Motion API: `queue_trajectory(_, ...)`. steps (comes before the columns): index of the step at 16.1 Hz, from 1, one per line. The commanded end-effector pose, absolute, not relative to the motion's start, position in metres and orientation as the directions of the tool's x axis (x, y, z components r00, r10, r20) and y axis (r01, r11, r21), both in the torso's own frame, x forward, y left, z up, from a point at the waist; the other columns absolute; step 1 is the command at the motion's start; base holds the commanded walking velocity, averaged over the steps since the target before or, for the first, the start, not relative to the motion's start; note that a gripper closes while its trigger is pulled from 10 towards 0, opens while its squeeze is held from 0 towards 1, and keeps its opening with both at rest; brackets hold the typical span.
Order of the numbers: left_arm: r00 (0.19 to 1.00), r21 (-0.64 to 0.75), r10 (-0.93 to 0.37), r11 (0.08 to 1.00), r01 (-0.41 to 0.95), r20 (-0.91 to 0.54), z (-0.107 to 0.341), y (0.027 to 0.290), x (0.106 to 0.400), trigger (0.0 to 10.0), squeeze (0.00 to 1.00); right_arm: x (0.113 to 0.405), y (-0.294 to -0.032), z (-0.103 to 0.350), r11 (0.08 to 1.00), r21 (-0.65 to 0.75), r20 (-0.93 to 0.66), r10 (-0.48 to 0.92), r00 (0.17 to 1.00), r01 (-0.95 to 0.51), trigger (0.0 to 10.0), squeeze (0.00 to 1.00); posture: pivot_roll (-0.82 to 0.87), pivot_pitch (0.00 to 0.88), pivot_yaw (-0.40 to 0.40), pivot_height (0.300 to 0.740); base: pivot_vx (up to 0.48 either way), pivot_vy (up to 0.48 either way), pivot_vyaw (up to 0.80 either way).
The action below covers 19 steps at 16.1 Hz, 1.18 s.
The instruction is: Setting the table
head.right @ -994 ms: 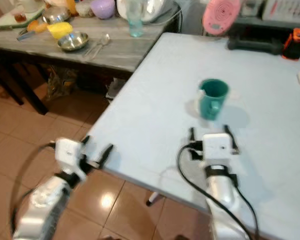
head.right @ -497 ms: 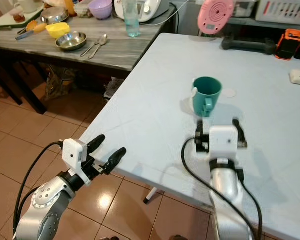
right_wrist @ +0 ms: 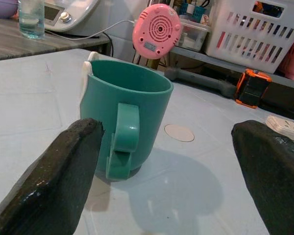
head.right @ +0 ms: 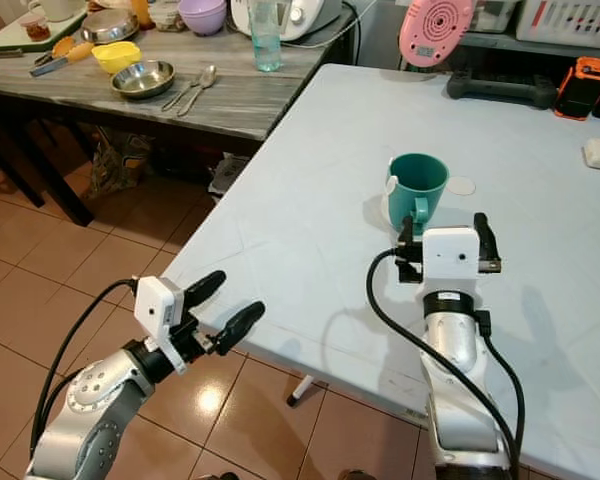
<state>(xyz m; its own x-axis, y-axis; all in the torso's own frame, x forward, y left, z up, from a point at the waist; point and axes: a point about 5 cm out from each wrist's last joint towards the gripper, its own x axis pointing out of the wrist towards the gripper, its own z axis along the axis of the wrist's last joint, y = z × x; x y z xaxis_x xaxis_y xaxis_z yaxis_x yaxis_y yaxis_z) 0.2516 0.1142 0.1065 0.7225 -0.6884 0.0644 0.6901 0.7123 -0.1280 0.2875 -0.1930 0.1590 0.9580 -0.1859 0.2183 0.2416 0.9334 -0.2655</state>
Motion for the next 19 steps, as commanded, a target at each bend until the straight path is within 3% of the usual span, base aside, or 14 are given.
queue_trajectory(1, 0.716, -0.129, -0.695, 0.706, 0.697, 0.066, 0.108, 0.114, 0.251, 10.0, 0.00, 0.293, -0.193, 0.161, 0.930, -0.269, 0.225, -0.191, 0.955, 0.250, 10.0, 0.00, -0.09, 0.127, 0.079, 0.740, 0.000, 0.000, 0.00)
queue_trajectory(10, 0.727, -0.127, -0.684, 0.717, 0.686, 0.060, 0.109, 0.116, 0.253, 10.0, 0.00, 0.323, -0.184, 0.150, 0.959, -0.221, 0.173, -0.139, 0.975, 0.176, 10.0, 0.00, -0.07, 0.134, 0.084, 0.740, 0.000, 0.000, 0.00)
queue_trajectory(11, 0.727, -0.126, -0.684, 0.717, 0.685, 0.060, 0.109, 0.116, 0.253, 10.0, 0.00, 0.325, -0.181, 0.150, 0.961, -0.219, 0.174, -0.129, 0.976, 0.166, 5.8, 0.00, -0.07, 0.136, 0.084, 0.740, 0.000, 0.000, 0.00)
queue_trajectory(12, 0.729, -0.124, -0.682, 0.720, 0.683, 0.056, 0.109, 0.117, 0.252, 10.0, 0.00, 0.331, -0.173, 0.149, 0.969, -0.204, 0.176, -0.105, 0.979, 0.140, 0.0, 0.00, -0.06, 0.136, 0.085, 0.740, 0.000, 0.000, 0.00)
queue_trajectory(19, 0.735, -0.119, -0.676, 0.726, 0.677, 0.052, 0.109, 0.119, 0.252, 10.0, 0.00, 0.331, -0.179, 0.144, 0.971, -0.152, 0.169, -0.161, 0.972, 0.187, 0.0, 0.00, -0.06, 0.133, 0.089, 0.740, 0.000, 0.000, 0.00)
